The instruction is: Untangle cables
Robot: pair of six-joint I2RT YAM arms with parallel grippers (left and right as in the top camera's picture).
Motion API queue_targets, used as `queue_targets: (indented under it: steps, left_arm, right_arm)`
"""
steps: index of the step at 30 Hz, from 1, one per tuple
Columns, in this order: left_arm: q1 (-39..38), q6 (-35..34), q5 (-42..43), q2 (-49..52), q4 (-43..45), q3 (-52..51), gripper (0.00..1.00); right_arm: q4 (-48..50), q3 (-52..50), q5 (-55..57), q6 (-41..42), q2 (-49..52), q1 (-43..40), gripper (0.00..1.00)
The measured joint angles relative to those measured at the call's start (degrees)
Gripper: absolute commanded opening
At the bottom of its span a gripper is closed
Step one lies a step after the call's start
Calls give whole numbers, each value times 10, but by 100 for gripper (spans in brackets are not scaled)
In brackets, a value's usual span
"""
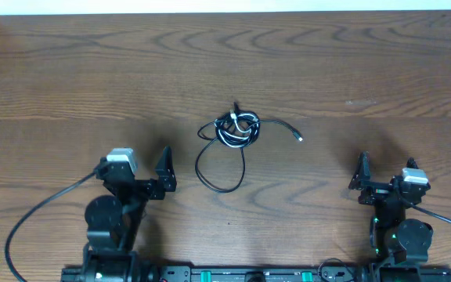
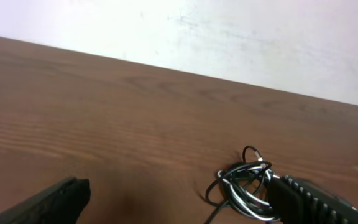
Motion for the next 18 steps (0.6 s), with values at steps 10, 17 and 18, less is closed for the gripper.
queue_targets:
  steps: [10, 17, 18]
  left_arm:
    - [0, -2, 60, 115, -73, 146, 96]
    - [0, -2, 73, 200, -159, 272, 96]
    - [0, -2, 73, 213, -174, 290, 96]
  right_arm:
    - [0, 0, 0, 0, 0, 0, 99]
    - [0, 0, 0, 0, 0, 0, 99]
    - [0, 0, 0, 0, 0, 0, 99]
